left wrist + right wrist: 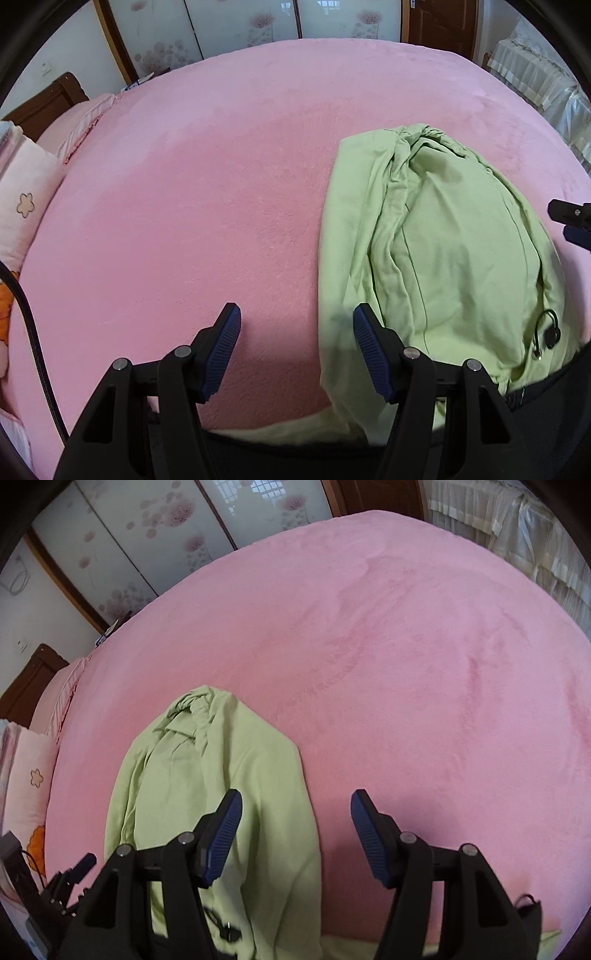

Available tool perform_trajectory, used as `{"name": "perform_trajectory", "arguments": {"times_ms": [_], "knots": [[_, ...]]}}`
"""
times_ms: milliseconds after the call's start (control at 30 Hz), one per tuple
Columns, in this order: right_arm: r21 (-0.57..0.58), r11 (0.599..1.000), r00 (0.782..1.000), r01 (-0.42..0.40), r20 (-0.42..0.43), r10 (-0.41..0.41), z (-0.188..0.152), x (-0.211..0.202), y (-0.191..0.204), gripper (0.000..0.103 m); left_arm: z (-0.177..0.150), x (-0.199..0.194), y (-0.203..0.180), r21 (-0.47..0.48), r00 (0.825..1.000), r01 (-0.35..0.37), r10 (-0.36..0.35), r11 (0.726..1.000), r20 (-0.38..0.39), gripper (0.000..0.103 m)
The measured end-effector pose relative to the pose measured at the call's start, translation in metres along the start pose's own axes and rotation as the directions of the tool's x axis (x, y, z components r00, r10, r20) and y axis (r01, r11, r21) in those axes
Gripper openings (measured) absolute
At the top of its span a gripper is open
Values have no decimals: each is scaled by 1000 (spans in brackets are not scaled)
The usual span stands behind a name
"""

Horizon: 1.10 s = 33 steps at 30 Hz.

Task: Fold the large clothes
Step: 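Grasp the green hood with both tools and lift it up, then lay the green hood down over the black folded body with both tools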

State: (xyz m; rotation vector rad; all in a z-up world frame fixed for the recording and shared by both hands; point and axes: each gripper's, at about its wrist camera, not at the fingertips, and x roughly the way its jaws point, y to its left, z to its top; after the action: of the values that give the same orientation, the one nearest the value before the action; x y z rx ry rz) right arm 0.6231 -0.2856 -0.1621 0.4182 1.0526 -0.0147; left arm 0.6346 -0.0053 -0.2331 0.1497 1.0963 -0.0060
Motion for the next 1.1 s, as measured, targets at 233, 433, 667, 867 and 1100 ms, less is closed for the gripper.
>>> {"name": "perform_trajectory", "arguments": {"times_ms": [233,433,667,867,1100], "knots": [[38,999,1000,-4,-21,5,6,39,5,61,2,24,-5,-23,995,97,-97,995,-13,27],[-155,987,999,30,18,-28,-6,39,48,2,-4,12,-26,31,997,61,-63,998,47,5],[-396,916,938,-64,289,191,-46,-64,76,1,-18,-20,-11,-14,989,107,-105,994,101,4],[-633,764,855,-122,323,405,-130,-160,62,1,-69,-69,18,-26,964,235,-229,972,136,4],[-735,674,924,69,302,235,-231,-158,28,3,-146,-105,40,-22,927,366,-362,930,100,5]]}}
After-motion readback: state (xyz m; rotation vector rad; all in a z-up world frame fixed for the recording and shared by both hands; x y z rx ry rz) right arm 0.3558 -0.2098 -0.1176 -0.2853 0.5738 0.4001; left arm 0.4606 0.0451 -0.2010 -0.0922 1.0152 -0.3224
